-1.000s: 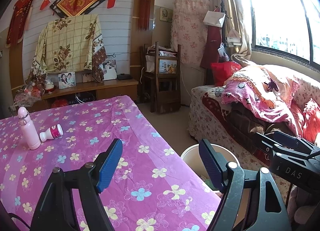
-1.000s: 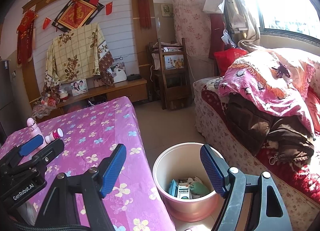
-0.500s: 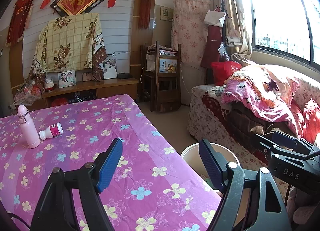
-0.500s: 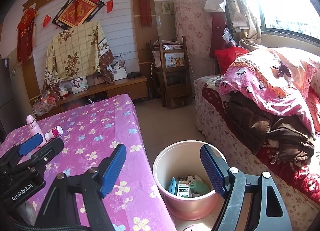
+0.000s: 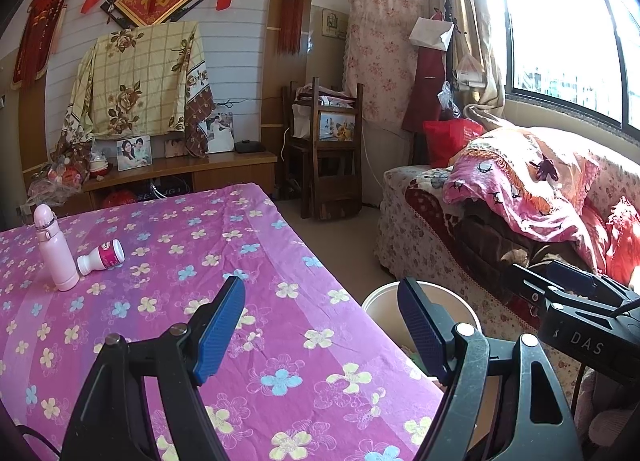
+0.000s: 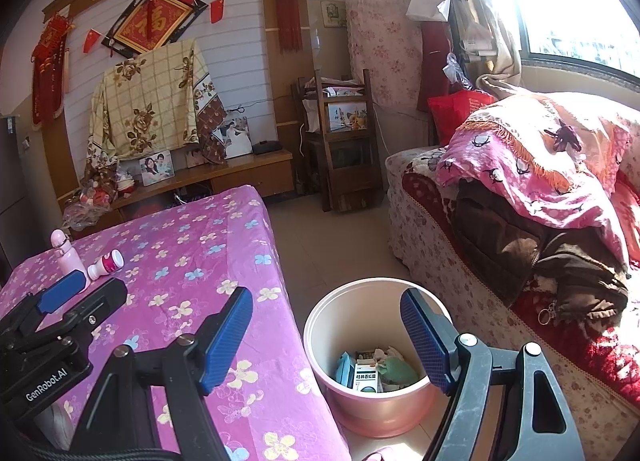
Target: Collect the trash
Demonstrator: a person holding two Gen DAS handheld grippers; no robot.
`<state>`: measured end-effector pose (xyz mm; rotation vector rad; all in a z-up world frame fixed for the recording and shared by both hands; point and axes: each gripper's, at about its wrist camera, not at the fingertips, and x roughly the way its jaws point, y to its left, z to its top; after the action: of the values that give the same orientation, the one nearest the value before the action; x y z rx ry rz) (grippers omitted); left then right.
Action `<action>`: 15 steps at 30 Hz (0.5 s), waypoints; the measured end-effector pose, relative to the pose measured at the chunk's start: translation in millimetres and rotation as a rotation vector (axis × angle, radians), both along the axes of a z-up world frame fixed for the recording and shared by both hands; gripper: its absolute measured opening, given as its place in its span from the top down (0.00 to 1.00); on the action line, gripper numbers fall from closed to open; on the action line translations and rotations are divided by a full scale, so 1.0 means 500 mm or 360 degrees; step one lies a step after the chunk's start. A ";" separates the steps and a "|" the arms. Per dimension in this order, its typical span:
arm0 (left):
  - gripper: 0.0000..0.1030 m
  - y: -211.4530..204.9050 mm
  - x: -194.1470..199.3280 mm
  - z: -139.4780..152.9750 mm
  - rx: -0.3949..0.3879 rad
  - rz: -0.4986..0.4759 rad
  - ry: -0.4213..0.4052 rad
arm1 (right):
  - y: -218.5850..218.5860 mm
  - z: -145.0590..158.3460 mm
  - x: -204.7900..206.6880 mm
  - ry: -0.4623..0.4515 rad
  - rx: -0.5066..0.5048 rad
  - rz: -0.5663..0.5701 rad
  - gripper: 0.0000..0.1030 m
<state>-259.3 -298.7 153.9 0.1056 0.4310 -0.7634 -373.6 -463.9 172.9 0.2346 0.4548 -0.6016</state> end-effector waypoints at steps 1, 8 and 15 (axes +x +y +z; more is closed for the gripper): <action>0.23 -0.001 0.000 0.001 -0.0002 -0.0001 0.0002 | 0.001 0.000 0.000 0.0001 0.0001 0.0000 0.23; 0.23 0.000 -0.001 0.001 0.0000 -0.0002 0.0004 | 0.001 -0.004 0.002 0.0006 0.0010 0.0007 0.23; 0.23 -0.001 0.001 -0.012 0.0011 -0.0022 0.0012 | 0.002 -0.005 0.002 0.0010 0.0008 0.0007 0.23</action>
<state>-258.6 -299.2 148.1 0.1124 0.4407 -0.7763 -372.4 -463.1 170.5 0.2368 0.4628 -0.5969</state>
